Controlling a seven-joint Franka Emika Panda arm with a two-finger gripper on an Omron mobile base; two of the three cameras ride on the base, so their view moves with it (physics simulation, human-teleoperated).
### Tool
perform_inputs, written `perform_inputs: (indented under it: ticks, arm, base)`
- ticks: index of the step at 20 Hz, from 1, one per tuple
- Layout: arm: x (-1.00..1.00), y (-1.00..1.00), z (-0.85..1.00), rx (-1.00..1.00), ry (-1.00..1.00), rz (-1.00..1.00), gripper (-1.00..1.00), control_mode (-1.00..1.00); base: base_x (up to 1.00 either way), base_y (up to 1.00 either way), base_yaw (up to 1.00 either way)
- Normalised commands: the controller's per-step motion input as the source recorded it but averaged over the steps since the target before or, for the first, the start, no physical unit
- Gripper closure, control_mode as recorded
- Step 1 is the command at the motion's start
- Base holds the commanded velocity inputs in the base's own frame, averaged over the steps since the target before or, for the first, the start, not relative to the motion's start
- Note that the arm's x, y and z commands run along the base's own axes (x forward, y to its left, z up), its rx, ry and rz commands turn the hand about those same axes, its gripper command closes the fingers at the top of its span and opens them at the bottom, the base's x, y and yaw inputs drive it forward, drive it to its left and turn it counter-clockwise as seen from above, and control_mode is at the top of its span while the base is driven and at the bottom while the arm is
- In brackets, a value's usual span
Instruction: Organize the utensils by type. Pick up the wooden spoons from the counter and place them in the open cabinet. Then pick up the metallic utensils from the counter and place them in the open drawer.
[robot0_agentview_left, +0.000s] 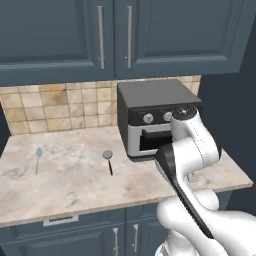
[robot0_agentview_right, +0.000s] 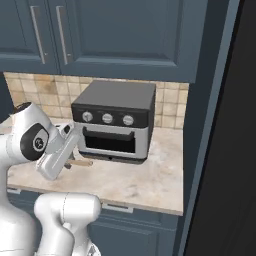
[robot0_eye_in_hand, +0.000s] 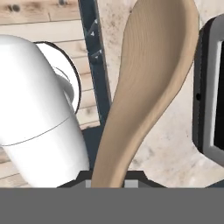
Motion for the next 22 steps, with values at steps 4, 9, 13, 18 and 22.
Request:
perform_inputs:
  ticks: [4,9,13,18,22]
  arm:
    - [0.00,0.00,0.00,0.00,0.00,0.00,1.00,1.00]
    - [0.00,0.00,0.00,0.00,0.00,0.00,1.00,1.00]
    - [0.00,0.00,0.00,0.00,0.00,0.00,1.00,1.00]
    - [0.00,0.00,0.00,0.00,0.00,0.00,1.00,1.00]
    - [0.00,0.00,0.00,0.00,0.00,0.00,1.00,1.00]
  base:
    - [-0.83,-0.09,-0.04]
    - [-0.88,-0.17,-0.12]
    - [-0.64,-0.16,-0.31]
    - [-0.31,-0.18,-0.65]
    - [-0.20,-0.10,-0.83]
